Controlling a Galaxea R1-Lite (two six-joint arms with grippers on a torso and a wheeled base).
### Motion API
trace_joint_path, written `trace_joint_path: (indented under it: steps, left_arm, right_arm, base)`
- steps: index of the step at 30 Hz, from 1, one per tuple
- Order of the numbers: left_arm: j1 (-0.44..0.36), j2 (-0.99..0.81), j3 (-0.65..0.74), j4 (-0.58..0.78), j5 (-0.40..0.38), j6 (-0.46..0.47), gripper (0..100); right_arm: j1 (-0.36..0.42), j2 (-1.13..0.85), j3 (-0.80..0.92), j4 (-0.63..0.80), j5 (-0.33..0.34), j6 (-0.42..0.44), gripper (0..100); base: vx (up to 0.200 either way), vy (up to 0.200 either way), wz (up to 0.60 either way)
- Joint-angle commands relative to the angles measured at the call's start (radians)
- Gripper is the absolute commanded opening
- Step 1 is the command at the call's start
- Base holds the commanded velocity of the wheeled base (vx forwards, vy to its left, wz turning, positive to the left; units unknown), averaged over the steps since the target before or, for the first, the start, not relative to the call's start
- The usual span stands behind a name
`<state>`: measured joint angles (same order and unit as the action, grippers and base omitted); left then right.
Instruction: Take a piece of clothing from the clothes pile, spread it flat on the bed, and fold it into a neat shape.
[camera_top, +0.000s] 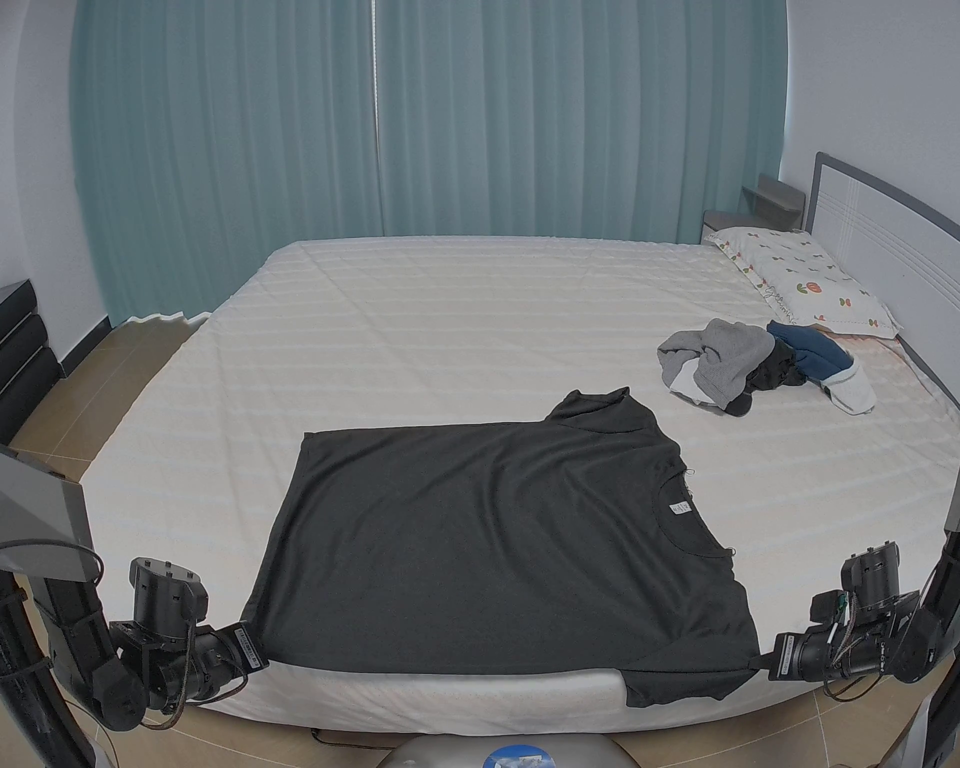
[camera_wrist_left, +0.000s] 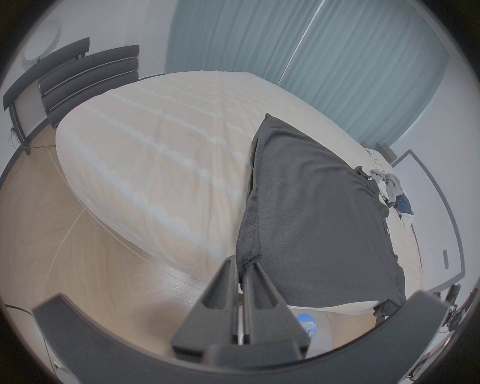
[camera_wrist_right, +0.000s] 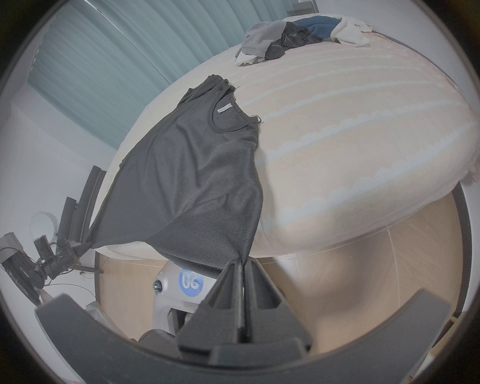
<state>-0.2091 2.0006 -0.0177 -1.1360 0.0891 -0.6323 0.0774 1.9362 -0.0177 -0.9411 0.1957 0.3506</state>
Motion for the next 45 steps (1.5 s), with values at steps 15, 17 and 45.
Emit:
trace_joint_path:
  steps: [15,17,45]
  left_arm:
    - [-0.027,-0.135,0.015,0.259,0.031,0.094,0]
    - [-0.033,-0.132,0.015,0.277,0.031,0.095,0]
    - [-0.084,-0.260,0.010,0.490,0.026,0.161,0]
  right_arm:
    - [0.048,-0.120,0.018,0.196,-0.091,-0.061,0]
    - [0.058,-0.125,0.018,0.220,-0.096,-0.064,0]
    - [0.105,-0.295,0.007,0.439,-0.168,-0.117,0]
  base:
    - [0.000,0.000,0.00]
    - [0.000,0.000,0.00]
    - [0.000,0.000,0.00]
